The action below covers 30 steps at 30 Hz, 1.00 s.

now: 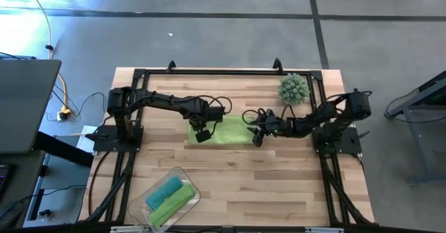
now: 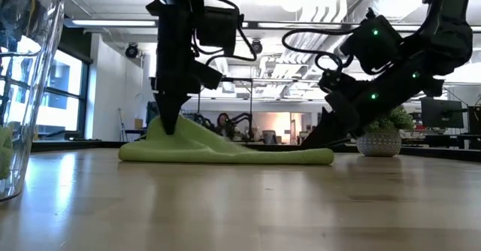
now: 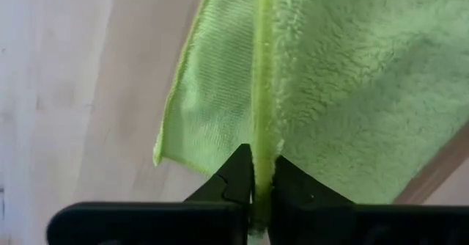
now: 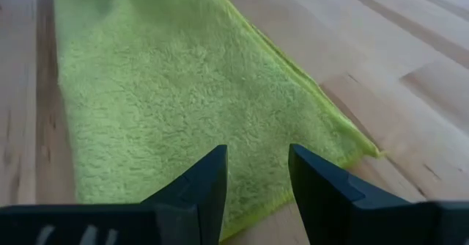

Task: Roll microfiber towels into tight, uniform cylinder then place into a basket
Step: Roll the light green microfiber cloth

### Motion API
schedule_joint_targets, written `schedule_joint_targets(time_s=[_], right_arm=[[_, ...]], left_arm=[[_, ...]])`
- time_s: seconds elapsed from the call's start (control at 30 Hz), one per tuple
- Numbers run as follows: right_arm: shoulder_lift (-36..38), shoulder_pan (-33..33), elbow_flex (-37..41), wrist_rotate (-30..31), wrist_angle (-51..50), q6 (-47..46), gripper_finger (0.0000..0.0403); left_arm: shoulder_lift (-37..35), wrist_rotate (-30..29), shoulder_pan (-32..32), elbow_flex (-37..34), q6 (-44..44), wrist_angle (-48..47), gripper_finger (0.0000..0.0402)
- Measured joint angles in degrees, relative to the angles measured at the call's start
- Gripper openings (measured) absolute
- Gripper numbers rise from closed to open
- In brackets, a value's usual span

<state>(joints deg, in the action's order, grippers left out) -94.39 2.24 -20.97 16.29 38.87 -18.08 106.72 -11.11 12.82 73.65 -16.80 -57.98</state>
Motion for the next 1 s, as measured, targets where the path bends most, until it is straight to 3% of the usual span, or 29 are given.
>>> schedule_joint_targets(time_s=[0.3,0.5,0.73,1.0], right_arm=[[-3.17,0.00,0.00,0.72,2.53,0.08,0.0138],[-2.55,0.00,0.00,0.81,3.05,0.31,0.0138],[-1.85,-1.29,-0.06,-1.42,7.23,-1.79,0.0138],[-2.44,-5.36,-2.88,-1.76,-1.42,-6.10,0.0138]], left_arm=[[0.02,-0.09,-0.02,0.00,-0.61,0.00,0.0082],[0.02,-4.38,-0.61,0.07,-3.56,-6.17,0.0129],[0.02,6.49,-2.87,0.07,-5.21,-6.36,0.0135],[-0.01,5.64,-7.32,-1.52,-4.75,0.11,0.0129]])
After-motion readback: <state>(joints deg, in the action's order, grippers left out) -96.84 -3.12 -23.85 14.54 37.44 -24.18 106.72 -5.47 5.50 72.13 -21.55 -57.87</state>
